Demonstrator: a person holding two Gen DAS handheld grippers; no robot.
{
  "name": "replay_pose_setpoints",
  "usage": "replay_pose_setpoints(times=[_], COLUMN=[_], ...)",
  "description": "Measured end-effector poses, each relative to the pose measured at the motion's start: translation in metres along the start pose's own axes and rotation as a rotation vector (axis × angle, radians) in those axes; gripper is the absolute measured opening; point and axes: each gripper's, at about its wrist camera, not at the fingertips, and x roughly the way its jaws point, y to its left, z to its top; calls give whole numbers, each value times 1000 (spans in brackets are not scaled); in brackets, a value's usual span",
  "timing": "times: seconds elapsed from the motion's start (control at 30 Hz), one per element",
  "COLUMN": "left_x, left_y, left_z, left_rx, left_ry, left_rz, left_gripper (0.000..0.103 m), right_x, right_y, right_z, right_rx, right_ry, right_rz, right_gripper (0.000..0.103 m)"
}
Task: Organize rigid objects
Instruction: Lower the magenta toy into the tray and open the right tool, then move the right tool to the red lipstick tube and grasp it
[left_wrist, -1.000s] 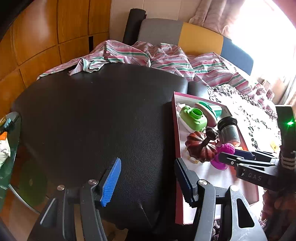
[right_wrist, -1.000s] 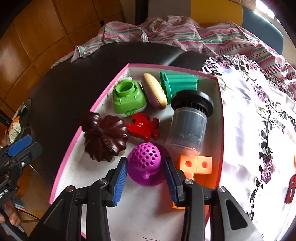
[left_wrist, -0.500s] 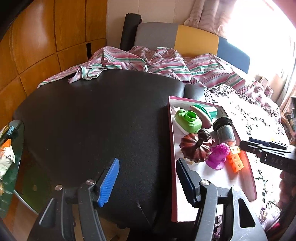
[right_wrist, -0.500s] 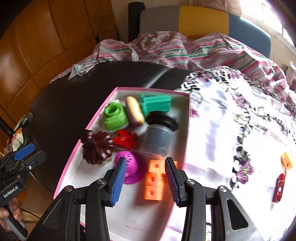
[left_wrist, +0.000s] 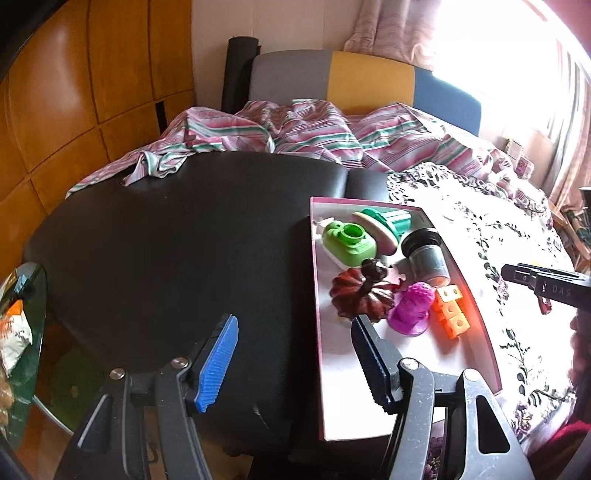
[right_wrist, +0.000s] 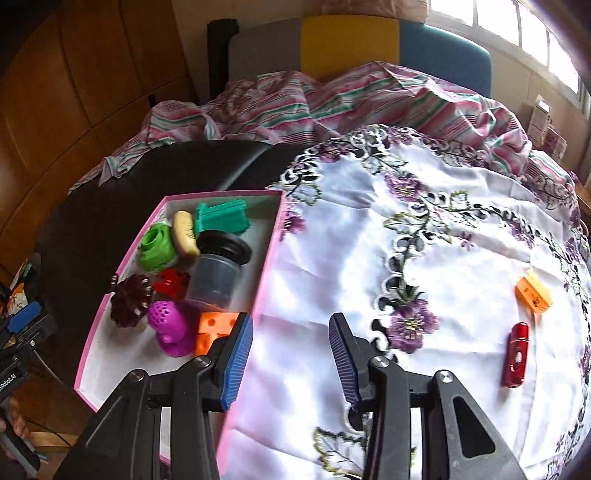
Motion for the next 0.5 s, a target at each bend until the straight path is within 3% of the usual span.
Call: replay_pose_setpoints(times=[0.33, 0.5], left_x=[-9, -11], left_y=[-28, -50], left_z=[15, 24], left_rx=[69, 108], left_ry=[-40, -61], left_rz=[-37, -85], left_gripper=[65, 65], right_x=[-9, -16], right_y=[-69, -126], right_z=[-6, -7], right_rx=[106, 242], right_ry=[5, -3], right_rz=[-98, -179], right_gripper=[43, 43])
